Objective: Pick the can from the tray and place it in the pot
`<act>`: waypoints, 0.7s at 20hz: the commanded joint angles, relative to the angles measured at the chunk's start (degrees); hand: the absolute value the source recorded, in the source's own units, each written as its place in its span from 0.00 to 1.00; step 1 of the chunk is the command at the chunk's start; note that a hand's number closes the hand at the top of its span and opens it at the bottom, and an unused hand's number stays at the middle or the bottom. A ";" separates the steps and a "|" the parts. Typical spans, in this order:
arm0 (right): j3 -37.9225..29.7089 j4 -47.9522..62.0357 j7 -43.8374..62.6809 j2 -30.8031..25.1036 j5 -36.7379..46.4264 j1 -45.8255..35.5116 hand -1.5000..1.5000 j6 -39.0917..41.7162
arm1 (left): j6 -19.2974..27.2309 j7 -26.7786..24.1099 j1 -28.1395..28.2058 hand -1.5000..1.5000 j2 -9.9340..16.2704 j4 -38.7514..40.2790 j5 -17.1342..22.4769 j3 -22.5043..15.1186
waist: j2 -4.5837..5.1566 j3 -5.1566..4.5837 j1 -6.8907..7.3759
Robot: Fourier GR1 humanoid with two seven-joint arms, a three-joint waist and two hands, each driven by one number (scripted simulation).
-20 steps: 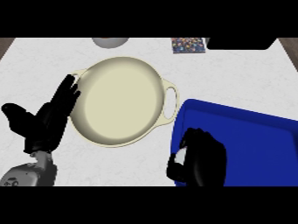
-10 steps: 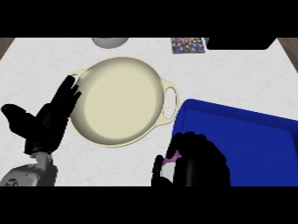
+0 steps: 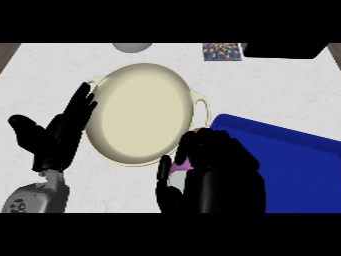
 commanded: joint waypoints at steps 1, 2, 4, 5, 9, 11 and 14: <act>-3.50 3.38 14.00 1.06 -4.28 -6.25 1.00 3.17 | -0.56 -0.80 -0.42 0.50 -0.26 0.91 -0.17 -0.65 | 0.35 -0.02 0.95; -6.26 3.23 13.69 1.06 -5.77 -8.40 1.00 3.48 | -0.51 -0.19 -0.09 0.50 -0.23 -0.59 -0.10 -0.87 | 0.18 0.06 1.28; -7.91 7.67 13.99 1.07 -6.96 -9.63 1.00 0.82 | -1.15 -0.79 -0.47 0.50 -0.86 0.56 0.80 -1.03 | 0.65 -0.05 2.37; -9.87 8.28 14.20 1.07 -7.64 -11.05 1.00 1.55 | -1.00 -0.16 -1.56 0.50 -0.39 0.91 -0.15 -1.32 | 0.56 0.05 1.51; -15.59 15.11 14.17 1.07 -11.54 -17.38 1.00 1.31 | -1.61 -0.45 -1.09 0.50 -0.40 1.20 0.46 -1.21 | 0.75 0.03 2.81; -17.62 18.02 14.00 1.07 -14.87 -20.37 1.00 1.41 | 0.53 0.53 -3.26 0.50 -1.88 1.73 -0.73 -1.69 | 0.77 0.13 2.18; -17.84 24.02 14.21 1.07 -17.23 -22.46 1.00 -1.70 | -0.40 -1.22 -1.82 0.50 -1.94 2.15 -0.67 -2.21 | 0.81 0.13 2.51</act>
